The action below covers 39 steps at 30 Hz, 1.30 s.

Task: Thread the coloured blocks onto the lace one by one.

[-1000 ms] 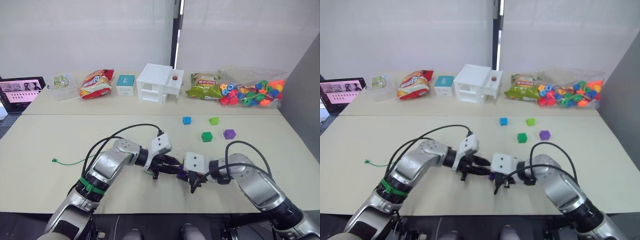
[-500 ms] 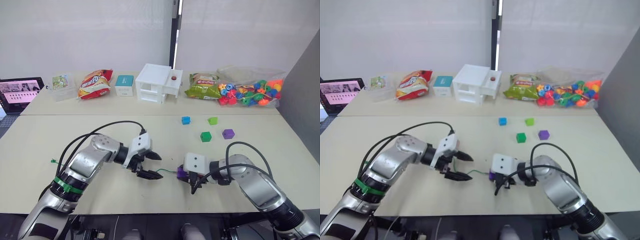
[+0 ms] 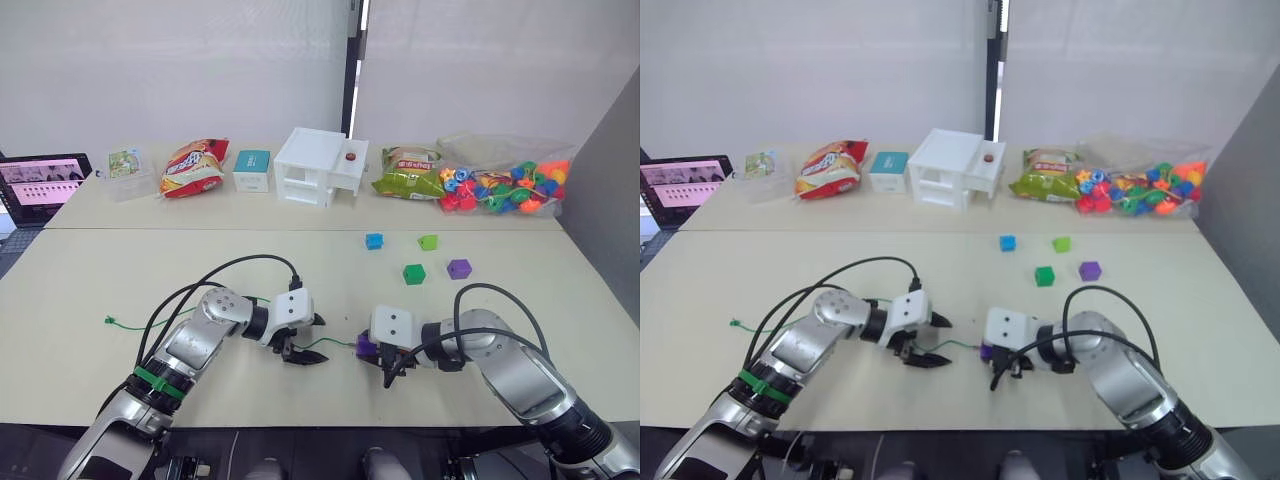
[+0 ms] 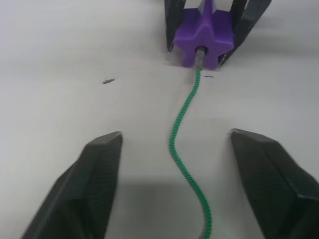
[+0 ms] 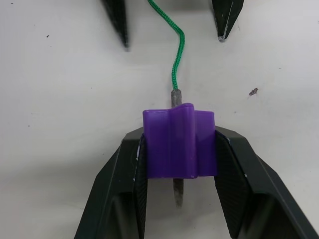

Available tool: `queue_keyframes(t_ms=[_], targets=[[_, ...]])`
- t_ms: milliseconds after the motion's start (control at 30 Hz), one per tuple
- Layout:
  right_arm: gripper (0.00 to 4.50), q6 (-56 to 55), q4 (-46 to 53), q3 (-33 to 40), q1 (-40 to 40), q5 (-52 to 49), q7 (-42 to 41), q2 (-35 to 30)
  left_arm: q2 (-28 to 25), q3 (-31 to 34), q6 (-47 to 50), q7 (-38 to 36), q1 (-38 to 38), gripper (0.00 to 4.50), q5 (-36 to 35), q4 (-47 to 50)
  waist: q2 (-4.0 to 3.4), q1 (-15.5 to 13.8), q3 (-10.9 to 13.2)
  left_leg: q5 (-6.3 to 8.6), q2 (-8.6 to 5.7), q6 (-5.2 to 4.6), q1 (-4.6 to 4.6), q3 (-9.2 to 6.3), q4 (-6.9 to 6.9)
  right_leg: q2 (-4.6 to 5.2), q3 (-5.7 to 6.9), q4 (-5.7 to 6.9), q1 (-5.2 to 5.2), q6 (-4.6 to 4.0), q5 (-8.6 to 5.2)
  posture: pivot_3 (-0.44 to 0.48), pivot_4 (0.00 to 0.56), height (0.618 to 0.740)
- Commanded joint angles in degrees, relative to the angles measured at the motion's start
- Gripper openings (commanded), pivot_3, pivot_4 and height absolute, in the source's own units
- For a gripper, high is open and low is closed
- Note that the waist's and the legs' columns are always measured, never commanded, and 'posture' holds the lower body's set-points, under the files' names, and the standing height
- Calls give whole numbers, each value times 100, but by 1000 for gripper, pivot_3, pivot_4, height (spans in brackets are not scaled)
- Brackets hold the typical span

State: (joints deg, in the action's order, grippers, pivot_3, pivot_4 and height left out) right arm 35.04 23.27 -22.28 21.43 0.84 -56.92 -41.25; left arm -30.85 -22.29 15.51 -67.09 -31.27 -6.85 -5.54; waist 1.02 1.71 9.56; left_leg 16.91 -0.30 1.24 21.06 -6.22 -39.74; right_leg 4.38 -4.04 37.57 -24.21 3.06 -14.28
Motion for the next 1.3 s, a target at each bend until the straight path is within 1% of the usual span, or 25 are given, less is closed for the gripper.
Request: queue_keyframes(t_ms=[33,67,233,267,433,733,900,1067,1233,1300], targets=[[1342,105,118,45,-84,-13,33,-87,169,-44,-121,-17,79,2105,-4,22,0,-8,0,0,0,0,0,0,0,0,0,0,0,0,0,0,150,740],[1342,113,122,47,-86,-13,36,-88,209,-43,-147,8,66,1726,22,0,0,-12,0,0,0,0,0,0,0,1,0,0,0,0,0,0,150,740],[1342,147,156,53,-114,-23,44,-97,399,6,-124,55,2,112,6,0,1,-17,0,0,0,0,0,0,0,0,0,0,0,0,0,0,150,740],[1342,152,161,52,-116,-25,44,-97,428,11,-141,77,-24,28,29,-14,1,-19,0,0,-1,0,1,0,-1,0,0,0,0,0,0,0,150,740],[1342,170,170,40,-108,-27,55,-87,481,18,-128,36,-104,28,33,84,1,-27,0,0,0,0,1,0,0,0,0,0,-1,0,0,0,150,740],[1342,173,123,-25,-42,-9,73,-32,487,-217,116,-83,-139,28,75,423,1,-46,0,0,-1,0,0,0,0,0,0,-1,0,0,0,0,150,740],[1342,168,43,-78,53,5,67,21,474,-419,112,-6,-199,28,335,264,1,-43,0,0,0,0,0,0,0,-1,0,-2,0,0,0,0,150,740],[1342,172,0,-113,96,5,71,43,603,-378,164,165,-291,28,411,155,1,-43,0,0,1,0,-1,0,-1,-2,0,-2,2,0,0,0,150,740],[1342,186,-31,-134,110,-1,68,60,642,-281,401,227,-308,28,361,313,1,-37,0,0,1,0,-1,0,0,-2,0,-1,1,0,0,0,150,740],[1342,172,-51,-116,108,-5,64,49,645,-126,588,248,-311,584,234,393,1,-32,0,0,1,0,-1,0,0,-3,0,-1,1,0,0,0,150,740]])
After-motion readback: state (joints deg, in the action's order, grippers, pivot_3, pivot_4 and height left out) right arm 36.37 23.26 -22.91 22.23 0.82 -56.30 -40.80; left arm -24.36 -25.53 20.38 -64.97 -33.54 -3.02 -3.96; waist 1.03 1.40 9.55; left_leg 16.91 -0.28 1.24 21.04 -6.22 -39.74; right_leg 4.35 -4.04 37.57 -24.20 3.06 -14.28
